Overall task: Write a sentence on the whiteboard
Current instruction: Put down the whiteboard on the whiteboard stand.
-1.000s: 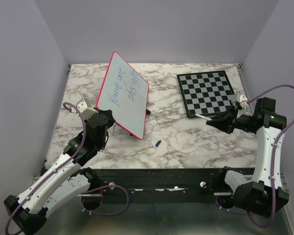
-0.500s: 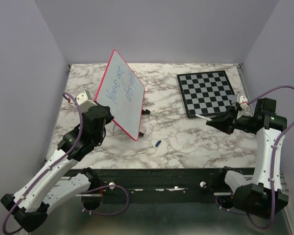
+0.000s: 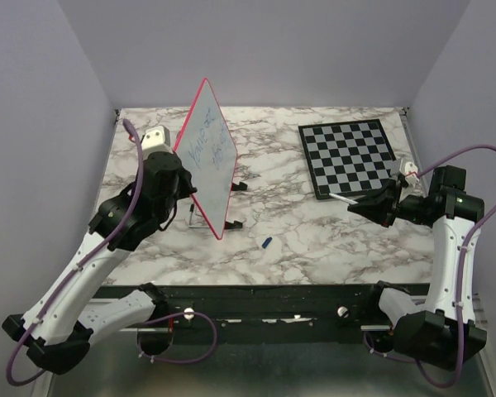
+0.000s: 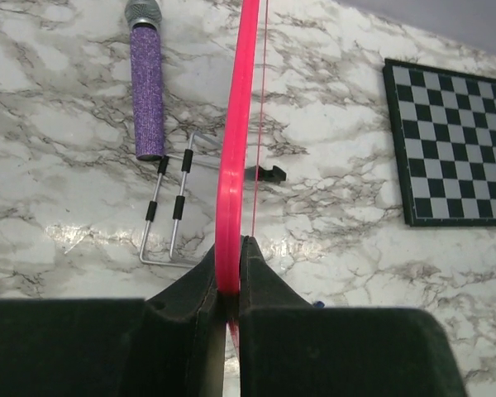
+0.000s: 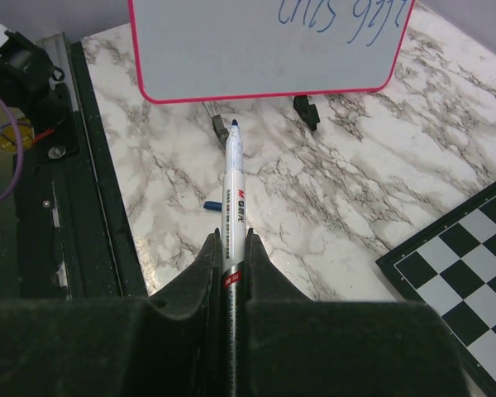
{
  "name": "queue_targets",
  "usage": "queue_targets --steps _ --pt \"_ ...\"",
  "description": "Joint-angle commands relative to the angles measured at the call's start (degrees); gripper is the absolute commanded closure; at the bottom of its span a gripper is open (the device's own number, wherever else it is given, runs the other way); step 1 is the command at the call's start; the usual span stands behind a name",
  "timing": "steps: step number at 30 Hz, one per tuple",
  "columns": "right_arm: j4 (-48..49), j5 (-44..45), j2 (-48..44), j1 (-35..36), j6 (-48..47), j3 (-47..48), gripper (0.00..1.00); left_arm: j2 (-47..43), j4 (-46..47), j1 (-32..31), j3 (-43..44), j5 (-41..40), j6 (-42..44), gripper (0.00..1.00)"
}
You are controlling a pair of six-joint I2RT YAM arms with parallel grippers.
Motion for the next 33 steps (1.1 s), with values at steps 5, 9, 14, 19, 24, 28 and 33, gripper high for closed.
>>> queue_targets --steps 5,9,14,19,24,28,33 --pt "-10.79 -0.84 -0.85 0.28 -0.90 0.43 1.00 3.97 -10.45 0.69 1.01 4.18 7.24 1.00" --pt "-10.79 -0.92 -0.50 0.28 -0.99 0.61 0.99 0.19 -12.65 0.69 -4.69 6.81 5.65 1.00" --pt "-10.79 -0.92 -0.06 0.28 -1.08 0.69 0.99 -2.71 -13.18 0.69 -8.66 9.63 3.37 1.00" --pt "-10.79 -0.92 0.03 0.28 -0.90 0.52 1.00 -4.30 -10.55 0.69 -12.17 10.06 1.26 1.00" --pt "-10.79 -1.01 0.21 0.28 -0.99 0.61 0.99 -4.04 -9.32 0.69 -13.58 12.00 -0.15 1.00" --pt "-10.79 -0.92 0.29 0.28 -1.08 0.52 0.99 -2.81 -9.92 0.69 -9.82 12.00 -0.07 1.00" --pt "-10.70 -0.75 0.21 0.28 -1.17 0.61 0.99 0.79 -12.56 1.13 -5.50 10.42 -0.23 1.00"
